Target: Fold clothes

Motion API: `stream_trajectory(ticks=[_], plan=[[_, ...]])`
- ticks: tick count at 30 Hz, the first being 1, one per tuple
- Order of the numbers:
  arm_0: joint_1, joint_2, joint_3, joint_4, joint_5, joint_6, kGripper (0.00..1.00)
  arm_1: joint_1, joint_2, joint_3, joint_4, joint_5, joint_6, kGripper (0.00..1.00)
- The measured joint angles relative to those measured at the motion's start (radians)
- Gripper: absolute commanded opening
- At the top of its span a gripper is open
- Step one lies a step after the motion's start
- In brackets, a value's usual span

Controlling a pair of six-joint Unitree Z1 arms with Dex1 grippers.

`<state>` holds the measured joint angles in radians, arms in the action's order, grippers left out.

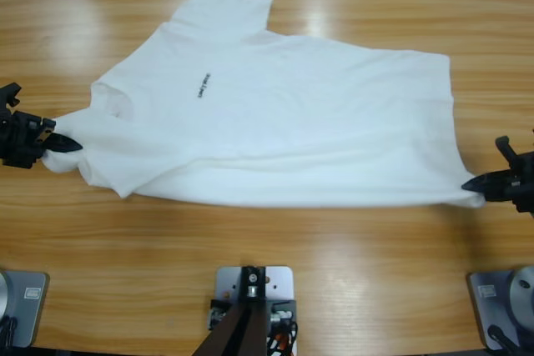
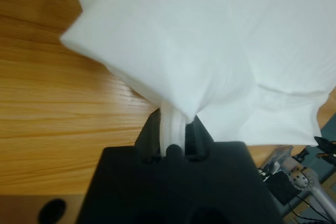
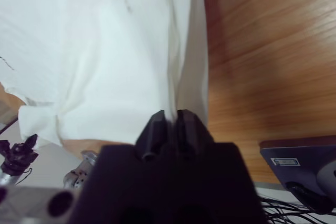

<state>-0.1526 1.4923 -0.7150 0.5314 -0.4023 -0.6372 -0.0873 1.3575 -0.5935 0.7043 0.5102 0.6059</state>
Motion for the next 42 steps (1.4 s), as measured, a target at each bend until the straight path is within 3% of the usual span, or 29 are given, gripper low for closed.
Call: stream_trajectory(ticks=[16,22,26,30,34,39,42], plan=[[-0.003,-0.020,0.002,0.009,0.009,-0.015,0.996,0.009,-0.019,-0.005,0.000,-0.005,0.034,1.000],[-0.006,-0.176,-0.016,0.142,0.032,-0.022,0.996,0.011,-0.019,-0.025,-0.034,0.001,0.034,1.000],[-0.027,-0.272,-0.107,0.270,0.084,-0.013,0.996,0.046,-0.019,-0.049,-0.068,0.011,0.034,1.000],[-0.072,-0.314,-0.155,0.312,0.099,0.000,0.992,0.155,-0.019,-0.084,-0.101,0.011,0.034,1.000],[-0.167,-0.295,-0.171,0.308,0.099,0.022,0.991,0.361,0.019,-0.163,-0.150,0.021,0.034,1.000],[-0.228,-0.238,-0.178,0.264,0.099,0.044,0.991,0.613,0.169,-0.339,-0.179,0.086,0.002,1.000],[-0.240,-0.212,-0.183,0.247,0.099,0.067,0.992,0.700,0.261,-0.455,-0.163,0.105,-0.051,1.000]])
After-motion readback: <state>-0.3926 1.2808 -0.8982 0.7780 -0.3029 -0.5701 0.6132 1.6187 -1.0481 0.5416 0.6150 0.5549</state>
